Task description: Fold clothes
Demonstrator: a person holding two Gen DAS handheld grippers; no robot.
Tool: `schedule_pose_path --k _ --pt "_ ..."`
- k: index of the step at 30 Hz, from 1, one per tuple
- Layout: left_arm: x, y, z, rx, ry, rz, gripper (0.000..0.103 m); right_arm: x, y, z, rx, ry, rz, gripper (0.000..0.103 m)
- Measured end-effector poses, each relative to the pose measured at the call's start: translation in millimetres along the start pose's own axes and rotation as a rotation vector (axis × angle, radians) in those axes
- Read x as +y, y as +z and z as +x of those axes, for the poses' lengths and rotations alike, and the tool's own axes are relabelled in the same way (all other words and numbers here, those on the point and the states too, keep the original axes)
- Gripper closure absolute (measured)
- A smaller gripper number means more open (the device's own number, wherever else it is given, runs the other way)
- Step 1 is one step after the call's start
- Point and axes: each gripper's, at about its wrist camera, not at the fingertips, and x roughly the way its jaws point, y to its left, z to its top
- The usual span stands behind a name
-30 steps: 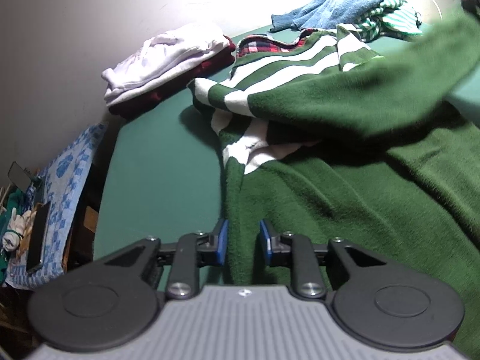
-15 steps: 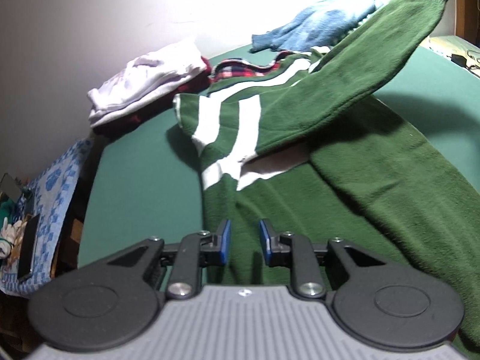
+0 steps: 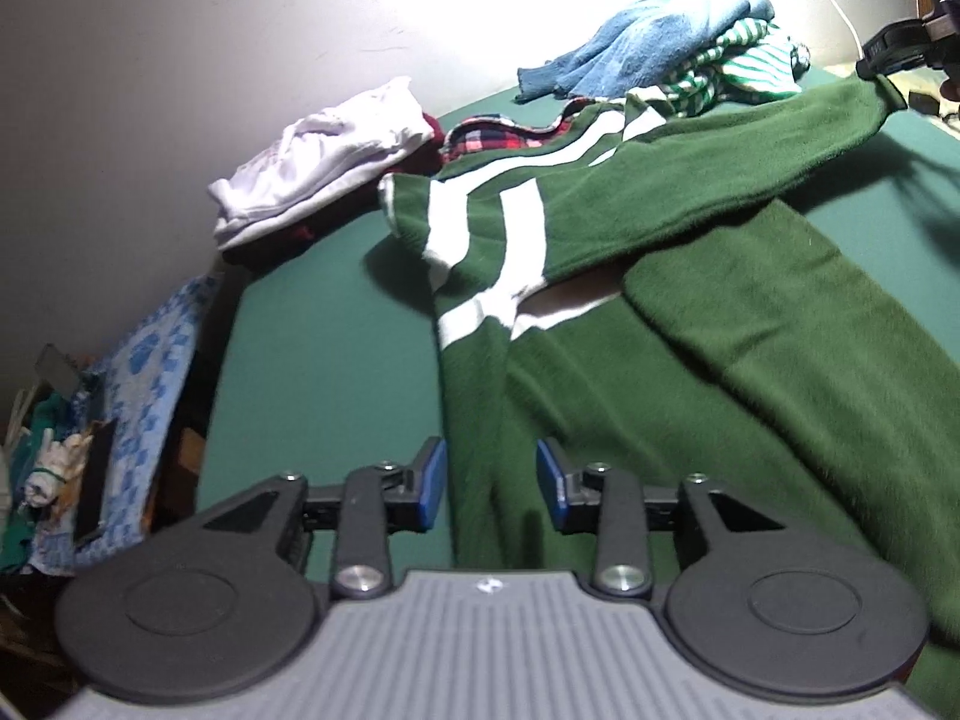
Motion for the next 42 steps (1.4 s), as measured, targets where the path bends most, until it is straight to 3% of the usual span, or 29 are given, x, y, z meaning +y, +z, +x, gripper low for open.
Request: schedule_pose_path --k 4,7,13,17,21,28,32,36,40,42 --pt "4.6 -16.7 -12.9 0.042 0.014 -0.001 0.063 -0.8 -17.4 18.8 0.060 -0.040 -0.028 0.090" --pt "10.0 -31.1 -23.7 0.092 0.009 -0.030 0.063 18.8 -7.6 -2.8 0.111 0.186 0.025 0.078" --pt "14.9 -64.8 -49.4 0.163 -0.017 -0.092 0.054 59.0 13.2 -47.7 0.211 0.650 0.135 0.074" --pt "19.6 -84.6 -60.0 0.197 -0.018 -0.153 0.050 134.9 -3.3 -55.8 0.324 0.805 0.022 0.072" --pt "22.0 -99.1 -63.1 0.220 -0.024 -0.225 0.050 191.3 -22.7 -54.5 0.418 0.791 -0.080 0.072" --pt "20.9 -116.1 -69.7 0.227 -0.065 -0.351 0.053 224.0 -32.2 -41.1 0.504 0.744 -0.025 0.069" --pt "26.8 -122.7 -71.8 0.231 -0.108 -0.427 0.053 230.7 -32.9 -30.9 0.505 0.689 0.031 0.066" --pt "29.0 -127.7 -73.3 0.234 -0.127 -0.457 0.051 231.5 -32.3 -16.9 0.499 0.703 0.130 0.066" --pt "28.4 -130.5 -73.2 0.240 -0.118 -0.447 0.039 235.7 -31.6 -13.5 0.489 0.718 0.143 0.065" --pt "30.6 -130.9 -73.0 0.242 -0.123 -0.455 0.039 238.0 -31.4 -13.7 0.485 0.724 0.138 0.067"
